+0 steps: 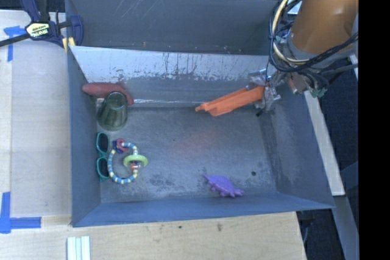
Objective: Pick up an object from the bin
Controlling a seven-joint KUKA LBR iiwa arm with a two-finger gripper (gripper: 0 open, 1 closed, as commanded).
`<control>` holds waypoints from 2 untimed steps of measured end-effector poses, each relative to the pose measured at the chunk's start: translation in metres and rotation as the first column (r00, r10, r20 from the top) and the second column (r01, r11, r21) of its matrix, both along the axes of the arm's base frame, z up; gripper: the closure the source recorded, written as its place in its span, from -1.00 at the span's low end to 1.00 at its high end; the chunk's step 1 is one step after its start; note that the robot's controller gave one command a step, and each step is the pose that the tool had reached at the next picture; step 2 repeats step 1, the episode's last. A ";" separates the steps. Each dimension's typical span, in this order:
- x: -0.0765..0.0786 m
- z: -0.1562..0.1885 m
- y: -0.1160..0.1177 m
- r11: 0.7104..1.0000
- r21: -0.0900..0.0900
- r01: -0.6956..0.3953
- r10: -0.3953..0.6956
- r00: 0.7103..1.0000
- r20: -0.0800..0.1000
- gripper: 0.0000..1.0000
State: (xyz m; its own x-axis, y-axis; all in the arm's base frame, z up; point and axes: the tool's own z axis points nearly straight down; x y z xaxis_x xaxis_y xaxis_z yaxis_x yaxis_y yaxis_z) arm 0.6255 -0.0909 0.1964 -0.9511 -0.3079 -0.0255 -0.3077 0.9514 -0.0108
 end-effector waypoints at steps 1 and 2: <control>-0.004 0.024 0.002 0.997 0.003 0.082 -0.082 0.997 -0.004 1.00; -0.004 0.024 0.002 0.997 0.003 0.082 -0.082 0.997 -0.004 1.00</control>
Offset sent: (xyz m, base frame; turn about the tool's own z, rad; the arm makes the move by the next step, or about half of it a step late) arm -0.0409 0.0315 0.2354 -0.3837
